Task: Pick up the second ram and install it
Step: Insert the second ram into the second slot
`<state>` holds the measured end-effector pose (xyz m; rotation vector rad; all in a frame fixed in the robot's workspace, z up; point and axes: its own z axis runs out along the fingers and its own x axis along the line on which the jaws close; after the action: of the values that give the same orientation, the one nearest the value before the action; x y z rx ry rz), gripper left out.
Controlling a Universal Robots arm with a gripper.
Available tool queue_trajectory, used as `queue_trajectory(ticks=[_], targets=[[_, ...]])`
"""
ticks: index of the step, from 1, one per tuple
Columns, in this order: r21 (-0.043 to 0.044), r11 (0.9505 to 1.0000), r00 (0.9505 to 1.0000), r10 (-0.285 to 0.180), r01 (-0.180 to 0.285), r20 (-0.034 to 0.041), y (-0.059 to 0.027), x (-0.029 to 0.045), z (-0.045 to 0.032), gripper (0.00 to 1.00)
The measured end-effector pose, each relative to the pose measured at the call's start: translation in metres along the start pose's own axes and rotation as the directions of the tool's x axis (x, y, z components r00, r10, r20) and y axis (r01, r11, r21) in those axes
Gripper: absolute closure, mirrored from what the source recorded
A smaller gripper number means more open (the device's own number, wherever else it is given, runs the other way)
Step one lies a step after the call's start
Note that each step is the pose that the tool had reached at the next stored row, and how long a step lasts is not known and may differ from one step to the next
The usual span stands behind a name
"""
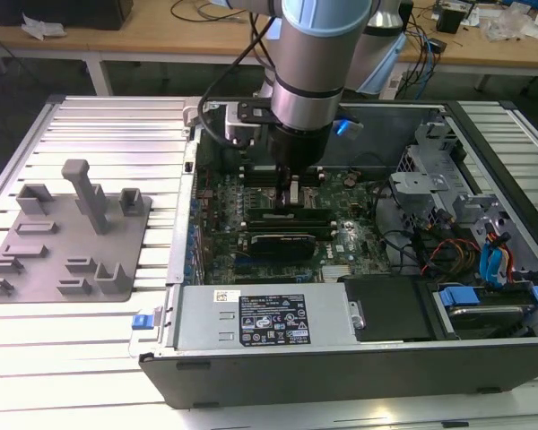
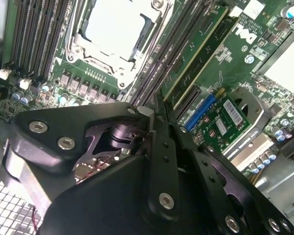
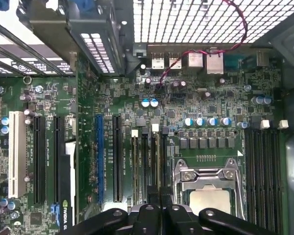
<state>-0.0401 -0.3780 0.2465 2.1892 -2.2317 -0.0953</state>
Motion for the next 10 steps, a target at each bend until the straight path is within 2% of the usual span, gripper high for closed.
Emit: queue_trajectory(ticks=[10], targets=[[0.0000,1.0000,1.0000,0.000,0.000,-0.0002,-0.0014,0.0002,0.0062,0.91]])
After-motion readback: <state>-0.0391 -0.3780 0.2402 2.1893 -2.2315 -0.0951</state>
